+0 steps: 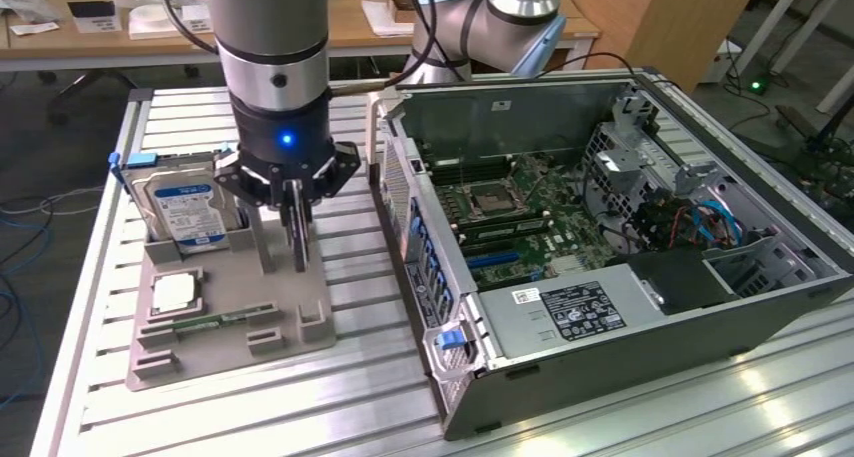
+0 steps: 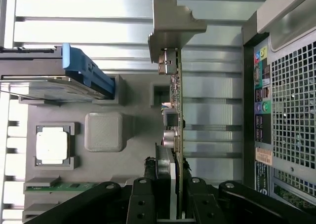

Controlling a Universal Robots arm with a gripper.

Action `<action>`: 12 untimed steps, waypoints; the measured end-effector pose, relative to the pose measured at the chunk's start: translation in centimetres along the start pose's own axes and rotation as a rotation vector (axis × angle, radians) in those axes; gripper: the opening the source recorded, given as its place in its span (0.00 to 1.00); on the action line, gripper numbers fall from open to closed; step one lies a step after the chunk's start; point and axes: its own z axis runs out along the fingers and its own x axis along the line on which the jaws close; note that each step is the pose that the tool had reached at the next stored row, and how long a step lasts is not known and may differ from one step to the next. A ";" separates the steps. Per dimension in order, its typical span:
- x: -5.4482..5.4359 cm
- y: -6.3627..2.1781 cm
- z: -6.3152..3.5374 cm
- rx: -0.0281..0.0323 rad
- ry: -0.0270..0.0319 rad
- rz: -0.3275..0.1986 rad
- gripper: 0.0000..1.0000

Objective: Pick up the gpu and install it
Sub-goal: 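Pick up the gpu and move the gpu toward the slot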

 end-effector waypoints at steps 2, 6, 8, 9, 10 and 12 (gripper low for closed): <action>0.0 0.02 -0.16 -0.0017 0.0001 0.000 0.28; 0.0 0.07 -0.53 -0.0040 0.0000 0.000 0.28; 0.0 0.07 -0.60 -0.0051 -0.0001 0.000 0.28; 0.0 0.08 -0.67 -0.0057 0.0000 0.000 0.28; 0.0 0.09 -0.73 -0.0063 0.0000 0.000 0.28; 0.0 0.11 -0.87 -0.0075 0.0000 0.000 0.28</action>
